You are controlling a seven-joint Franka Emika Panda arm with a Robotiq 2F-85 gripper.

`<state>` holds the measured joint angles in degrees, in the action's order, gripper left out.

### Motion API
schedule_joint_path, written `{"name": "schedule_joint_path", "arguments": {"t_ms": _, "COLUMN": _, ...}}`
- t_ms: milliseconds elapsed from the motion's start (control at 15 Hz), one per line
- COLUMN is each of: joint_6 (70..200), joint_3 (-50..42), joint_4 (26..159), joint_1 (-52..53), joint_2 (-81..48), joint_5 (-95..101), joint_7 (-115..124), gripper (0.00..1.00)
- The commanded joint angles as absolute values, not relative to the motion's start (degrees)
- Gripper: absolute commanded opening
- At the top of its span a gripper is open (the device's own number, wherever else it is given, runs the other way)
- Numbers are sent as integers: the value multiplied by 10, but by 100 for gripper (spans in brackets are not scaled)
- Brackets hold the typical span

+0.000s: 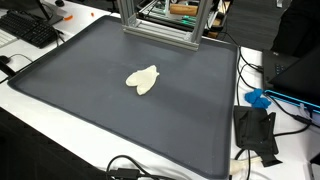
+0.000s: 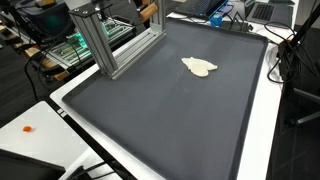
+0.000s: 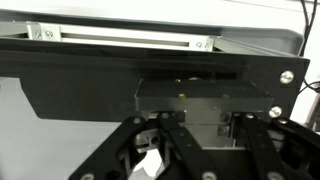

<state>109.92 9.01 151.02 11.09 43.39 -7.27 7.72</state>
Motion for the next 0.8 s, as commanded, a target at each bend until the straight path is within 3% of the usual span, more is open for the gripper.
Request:
{"name": "schedule_joint_path", "arguments": {"t_ms": 0, "joint_6": 1098, "joint_3": 92, "joint_4": 1531, "joint_1": 108, "joint_2": 456, "joint_5": -85, "joint_7": 78, "gripper": 23}}
{"name": "schedule_joint_path", "arguments": {"t_ms": 267, "joint_6": 1103, "joint_3": 91, "joint_4": 1533, "joint_1": 107, "joint_2": 450, "joint_5": -92, "joint_7": 78, "gripper": 23}}
{"name": "schedule_joint_path", "arguments": {"t_ms": 333, "joint_6": 1101, "joint_3": 90, "joint_4": 1532, "joint_1": 107, "joint_2": 449, "joint_5": -93, "joint_7": 77, "gripper": 73}}
{"name": "schedule_joint_path", "arguments": {"t_ms": 400, "joint_6": 1101, "joint_3": 89, "joint_4": 1529, "joint_1": 107, "joint_2": 448, "joint_5": -93, "joint_7": 78, "gripper": 75}}
{"name": "schedule_joint_path", "arguments": {"t_ms": 600, "joint_6": 1094, "joint_3": 86, "joint_4": 1521, "joint_1": 104, "joint_2": 447, "joint_5": -89, "joint_7": 74, "gripper": 96}}
{"name": "schedule_joint_path", "arguments": {"t_ms": 733, "joint_6": 1091, "joint_3": 85, "joint_4": 1514, "joint_1": 103, "joint_2": 446, "joint_5": -87, "joint_7": 72, "gripper": 100}}
